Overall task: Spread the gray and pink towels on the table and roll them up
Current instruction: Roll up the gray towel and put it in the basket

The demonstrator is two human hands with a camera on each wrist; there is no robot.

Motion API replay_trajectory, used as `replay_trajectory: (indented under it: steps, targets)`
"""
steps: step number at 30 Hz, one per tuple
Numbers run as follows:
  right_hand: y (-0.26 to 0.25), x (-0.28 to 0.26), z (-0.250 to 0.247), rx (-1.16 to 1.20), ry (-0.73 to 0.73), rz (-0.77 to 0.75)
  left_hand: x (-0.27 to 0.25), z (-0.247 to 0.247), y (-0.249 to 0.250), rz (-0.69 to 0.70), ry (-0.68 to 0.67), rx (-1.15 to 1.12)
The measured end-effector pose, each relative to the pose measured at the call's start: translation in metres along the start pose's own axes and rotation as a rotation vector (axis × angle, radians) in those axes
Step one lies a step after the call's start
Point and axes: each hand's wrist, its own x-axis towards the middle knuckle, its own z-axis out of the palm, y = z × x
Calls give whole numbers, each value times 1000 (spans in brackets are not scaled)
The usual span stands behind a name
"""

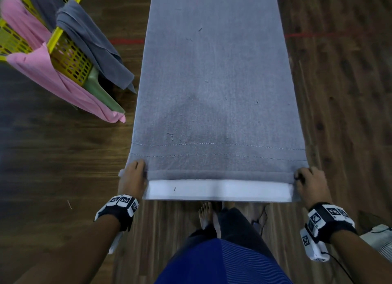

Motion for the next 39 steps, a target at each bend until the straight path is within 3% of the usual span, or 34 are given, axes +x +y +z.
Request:
replay_trajectory:
  steps: [3,11,15,19,21,23,26,28,31,39]
  targets:
    - [2,-11,6,27,-53,-98,-7,9,3,-9,27,-142]
    - [8,3,2,59,21,-155,-2,10,-19,-25,39,-119]
    - [7,12,-1,-1,-25,-60,8,-3,-20,-19,-7,-36]
    - [-3,20,-7,-211,-62,23,15,-13,-14,-10,-66,136]
    - [-5,25,-10,-227,-57,50,21,-16,-12,-32,-37,121]
    - [-5,27,-9,-210,-10,46,25,-17,-10,7,-12,124]
    - [-5,23,-1,-108,1,-196,20,-8,-5,230,-6,51]
    - [-1,20,2,-68,-40,-228,18,-3,-4,277,2,-10]
    - [-1,17,4,-51,-72,-123,16,0,-4,251,51,10]
    - [-3,31,0,-17,-55,-129,27,-6,-5,207,22,123]
